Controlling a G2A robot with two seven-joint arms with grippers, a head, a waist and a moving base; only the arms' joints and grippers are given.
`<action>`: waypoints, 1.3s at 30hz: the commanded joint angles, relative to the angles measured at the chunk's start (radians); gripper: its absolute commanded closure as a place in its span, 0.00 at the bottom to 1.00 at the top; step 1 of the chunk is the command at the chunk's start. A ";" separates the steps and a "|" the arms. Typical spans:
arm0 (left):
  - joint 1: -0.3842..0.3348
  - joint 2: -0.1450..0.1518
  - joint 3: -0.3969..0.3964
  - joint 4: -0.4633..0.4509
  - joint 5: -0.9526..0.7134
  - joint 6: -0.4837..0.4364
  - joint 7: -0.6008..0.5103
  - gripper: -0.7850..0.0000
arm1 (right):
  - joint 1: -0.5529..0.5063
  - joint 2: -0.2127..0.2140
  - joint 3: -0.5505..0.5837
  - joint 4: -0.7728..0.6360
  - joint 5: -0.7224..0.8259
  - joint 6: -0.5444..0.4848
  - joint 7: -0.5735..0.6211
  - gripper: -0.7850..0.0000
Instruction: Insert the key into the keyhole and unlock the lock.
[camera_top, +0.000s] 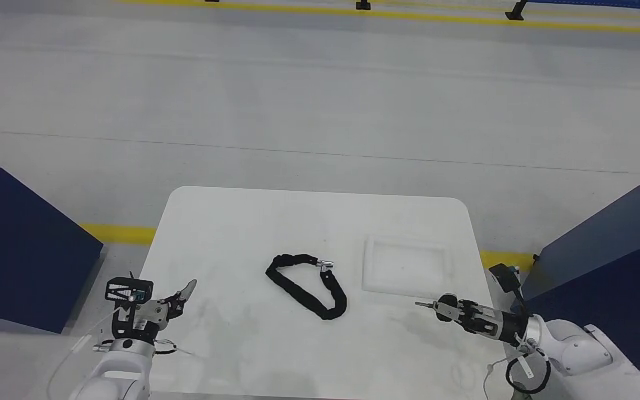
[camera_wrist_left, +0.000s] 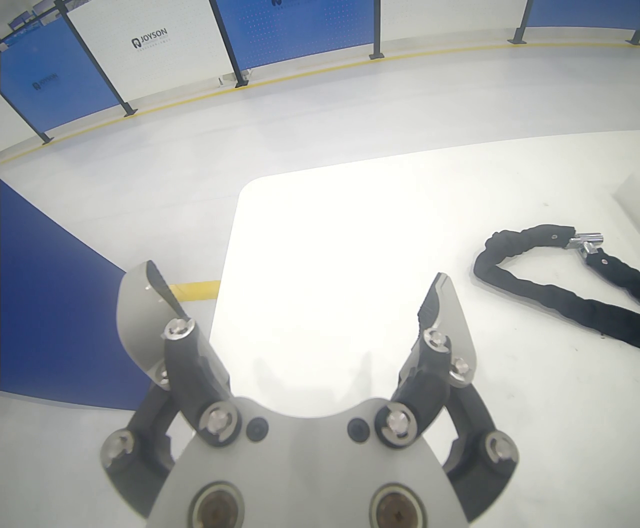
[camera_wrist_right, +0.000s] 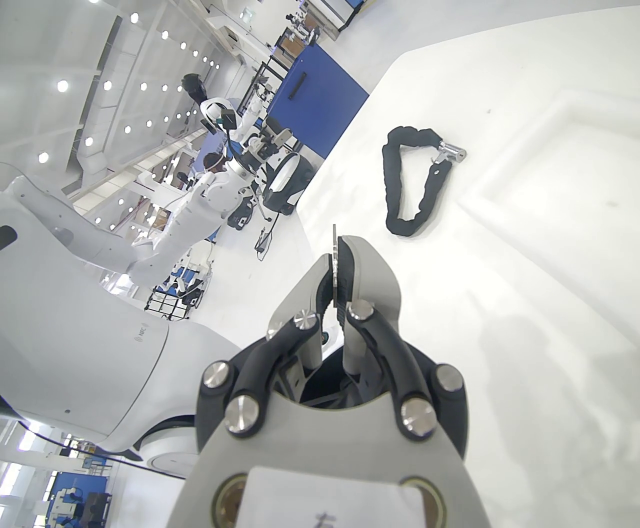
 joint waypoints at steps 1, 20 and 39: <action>0.000 0.000 0.000 0.000 0.000 0.000 0.000 0.00 | 0.000 0.000 0.000 0.000 0.000 0.000 0.000 1.00; -0.165 -0.002 0.153 -0.108 0.201 -0.087 -0.434 0.00 | 0.000 0.000 0.000 0.000 0.000 0.000 0.000 1.00; -0.918 -0.168 0.827 0.499 0.246 -0.325 -0.890 0.00 | 0.000 0.000 0.000 0.000 0.000 0.000 0.000 1.00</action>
